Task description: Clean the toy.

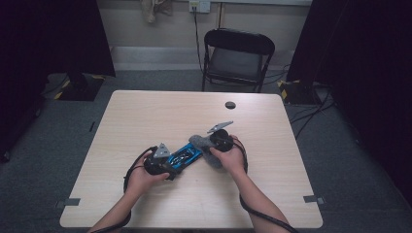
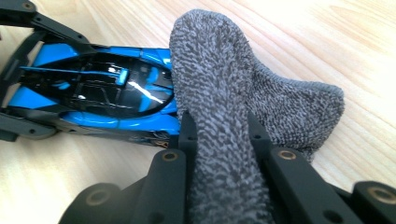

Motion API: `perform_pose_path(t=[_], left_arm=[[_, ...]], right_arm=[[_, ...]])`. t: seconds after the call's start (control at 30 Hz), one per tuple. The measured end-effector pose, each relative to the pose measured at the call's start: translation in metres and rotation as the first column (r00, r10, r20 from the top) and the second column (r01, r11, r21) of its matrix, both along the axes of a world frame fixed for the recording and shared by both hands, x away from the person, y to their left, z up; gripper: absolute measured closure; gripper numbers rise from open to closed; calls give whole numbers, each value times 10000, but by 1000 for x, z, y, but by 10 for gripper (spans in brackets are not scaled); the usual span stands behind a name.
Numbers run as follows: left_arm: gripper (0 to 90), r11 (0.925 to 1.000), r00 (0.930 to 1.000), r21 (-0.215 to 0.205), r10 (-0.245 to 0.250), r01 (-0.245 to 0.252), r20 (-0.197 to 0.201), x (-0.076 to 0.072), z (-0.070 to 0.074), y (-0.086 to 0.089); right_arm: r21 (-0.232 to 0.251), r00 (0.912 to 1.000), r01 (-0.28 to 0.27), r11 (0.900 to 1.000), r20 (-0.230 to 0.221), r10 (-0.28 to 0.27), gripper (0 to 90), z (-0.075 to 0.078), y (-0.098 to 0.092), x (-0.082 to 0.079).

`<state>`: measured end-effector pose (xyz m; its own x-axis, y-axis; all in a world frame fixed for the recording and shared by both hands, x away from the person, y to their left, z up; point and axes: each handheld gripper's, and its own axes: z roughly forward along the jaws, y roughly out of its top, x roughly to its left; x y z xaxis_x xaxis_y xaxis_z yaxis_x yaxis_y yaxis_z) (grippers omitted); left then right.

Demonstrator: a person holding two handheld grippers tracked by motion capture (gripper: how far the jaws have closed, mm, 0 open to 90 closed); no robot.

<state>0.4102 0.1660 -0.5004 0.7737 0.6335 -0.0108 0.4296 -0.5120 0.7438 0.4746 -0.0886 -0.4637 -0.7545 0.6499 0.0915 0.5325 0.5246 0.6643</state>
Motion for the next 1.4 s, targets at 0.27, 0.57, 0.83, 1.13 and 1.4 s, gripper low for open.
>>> perform_pose_path(t=[0.27,0.57,0.83,1.13,1.4], left_arm=[[243,10000,10000,2,-2,2,0,0,0,0],[242,10000,10000,-5,2,-2,-3,0,0,0],[242,10000,10000,-4,3,-3,-3,0,0,0],[242,10000,10000,34,3,-3,30,0,0,0],[243,10000,10000,13,16,-16,-1,0,0,0]], right_arm=[[169,9991,-428,9989,-51,429,756,7,9,-5],[127,9936,-1127,9935,-102,1128,755,12,31,-12],[87,9895,-1445,9895,34,1445,755,15,42,-17],[509,9845,-1746,9833,-78,1752,755,15,51,-23],[539,9785,-2044,9774,-162,2056,755,14,59,-28]])
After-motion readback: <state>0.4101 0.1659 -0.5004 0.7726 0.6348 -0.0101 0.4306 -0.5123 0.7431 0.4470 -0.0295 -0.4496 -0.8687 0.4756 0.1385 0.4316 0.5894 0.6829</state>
